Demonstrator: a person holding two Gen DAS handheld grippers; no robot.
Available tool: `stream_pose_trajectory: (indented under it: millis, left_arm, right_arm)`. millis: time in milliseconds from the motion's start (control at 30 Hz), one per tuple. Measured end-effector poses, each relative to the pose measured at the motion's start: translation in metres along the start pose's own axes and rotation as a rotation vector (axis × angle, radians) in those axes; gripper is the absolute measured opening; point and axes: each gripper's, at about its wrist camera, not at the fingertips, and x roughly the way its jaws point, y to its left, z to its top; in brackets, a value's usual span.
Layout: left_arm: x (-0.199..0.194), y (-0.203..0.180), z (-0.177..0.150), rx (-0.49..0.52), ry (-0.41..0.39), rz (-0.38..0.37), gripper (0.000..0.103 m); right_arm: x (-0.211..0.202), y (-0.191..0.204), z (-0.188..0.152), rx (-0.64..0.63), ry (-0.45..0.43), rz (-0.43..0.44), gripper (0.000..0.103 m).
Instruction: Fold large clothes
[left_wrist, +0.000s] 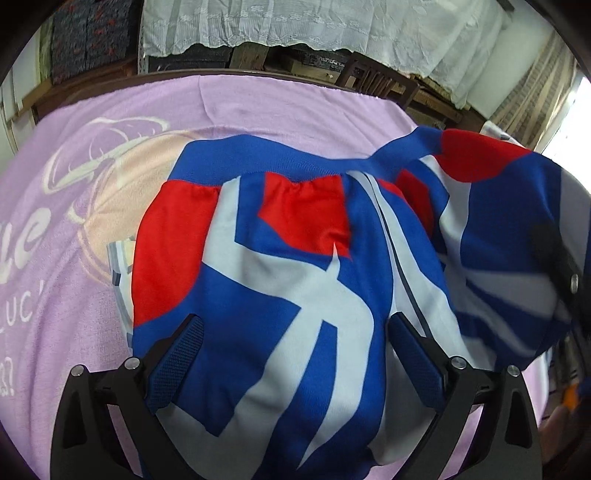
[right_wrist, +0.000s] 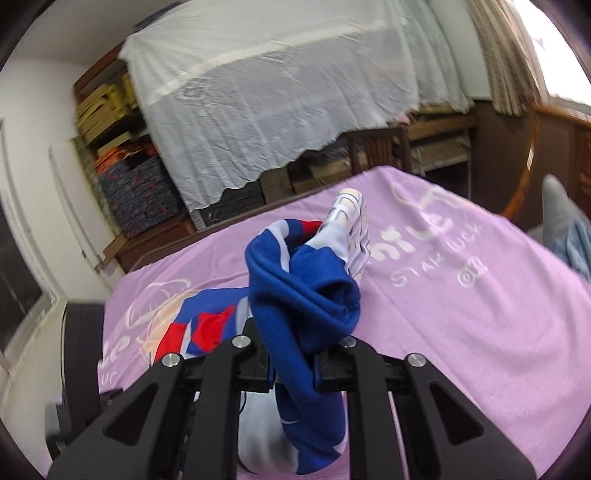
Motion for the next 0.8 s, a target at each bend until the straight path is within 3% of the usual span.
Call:
stream_pose_trajectory:
  millis: [133, 267, 400, 567, 800]
  left_arm:
    - [-0.007, 0.015, 0.006, -0.06, -0.006, -0.086, 0.1]
    - [-0.026, 0.035, 0.014, -0.133, -0.047, -0.17, 0.1]
    - [-0.042, 0.036, 0.018, -0.139, -0.056, -0.242, 0.1]
    - [-0.059, 0.011, 0.027, -0.074, -0.068, -0.344, 0.1]
    - [-0.033, -0.054, 0.066, 0.048, 0.052, -0.332, 0.1]
  right_arm:
    - [-0.008, 0.029, -0.015, -0.155, -0.024, 0.018, 0.013]
    - [-0.005, 0.031, -0.027, -0.182, -0.024, 0.028, 0.013]
    - [-0.003, 0.03, -0.033, -0.211, -0.013, 0.044, 0.013]
    - [-0.002, 0.033, -0.038, -0.248, -0.009, 0.058, 0.014]
    - [-0.001, 0.036, -0.043, -0.278, 0.003, 0.049, 0.014]
